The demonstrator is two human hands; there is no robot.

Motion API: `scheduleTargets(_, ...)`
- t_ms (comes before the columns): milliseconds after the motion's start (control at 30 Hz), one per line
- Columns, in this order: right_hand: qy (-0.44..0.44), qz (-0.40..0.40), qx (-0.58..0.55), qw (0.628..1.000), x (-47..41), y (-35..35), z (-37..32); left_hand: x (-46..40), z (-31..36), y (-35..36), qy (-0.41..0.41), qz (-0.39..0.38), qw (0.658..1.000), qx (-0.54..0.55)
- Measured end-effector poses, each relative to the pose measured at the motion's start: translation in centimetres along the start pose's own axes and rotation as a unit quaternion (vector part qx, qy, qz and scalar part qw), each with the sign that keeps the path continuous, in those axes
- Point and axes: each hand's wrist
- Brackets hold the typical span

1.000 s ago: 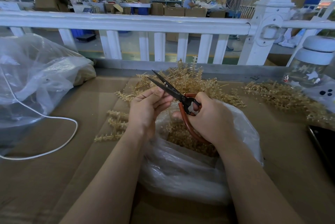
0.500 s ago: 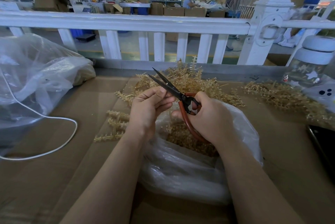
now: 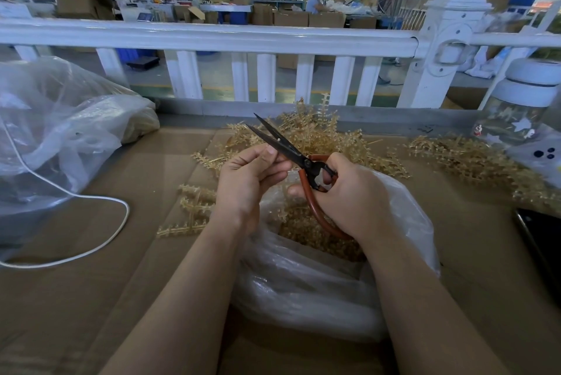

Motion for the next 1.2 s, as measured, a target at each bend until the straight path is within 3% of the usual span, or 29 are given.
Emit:
scheduleTargets(367, 0.020, 0.003, -0.020, 1.000, -0.1, -0.2, -0.2, 0.0, -0.1, 0.1, 0.008, 0.005, 1.000, 0.001)
scheduleTargets(567, 0.111, 0.015, -0.133, 0.985, -0.3, 0.1, -0.2, 0.1, -0.1, 0.2, 0.030, 0.004, 0.998, -0.060)
scheduleTargets(700, 0.159, -0.025, -0.265, 0.951, -0.8, 0.3, -0.3, 0.2, -0.3, 0.3, 0.050, 0.001, 0.994, -0.096)
scheduleTargets(900, 0.179, -0.051, -0.338, 0.922, -0.9, 0.1, -0.9, 0.4, -0.4, 0.4, 0.083, -0.008, 0.990, -0.114)
scheduleTargets(1000, 0.211, -0.026, -0.392, 0.895, -0.9, -0.6, -1.1, 0.2, -0.4, 0.4, 0.122, 0.047, 0.987, -0.094)
scheduleTargets(1100, 0.231, 0.026, -0.469, 0.852, -0.9, -1.3, -1.1, 0.0, -0.3, 0.0, 0.128, 0.091, 0.981, -0.118)
scheduleTargets(1200, 0.231, 0.057, -0.565, 0.790, -0.8, -1.8, -0.8, 0.0, -0.3, -0.1, 0.086, 0.054, 0.982, -0.158)
Point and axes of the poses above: each hand's wrist, its own x-axis away from the middle knuckle, its own y-axis out of the palm, z = x × y, and after that the axes turned 4 degrees about z, right-handed
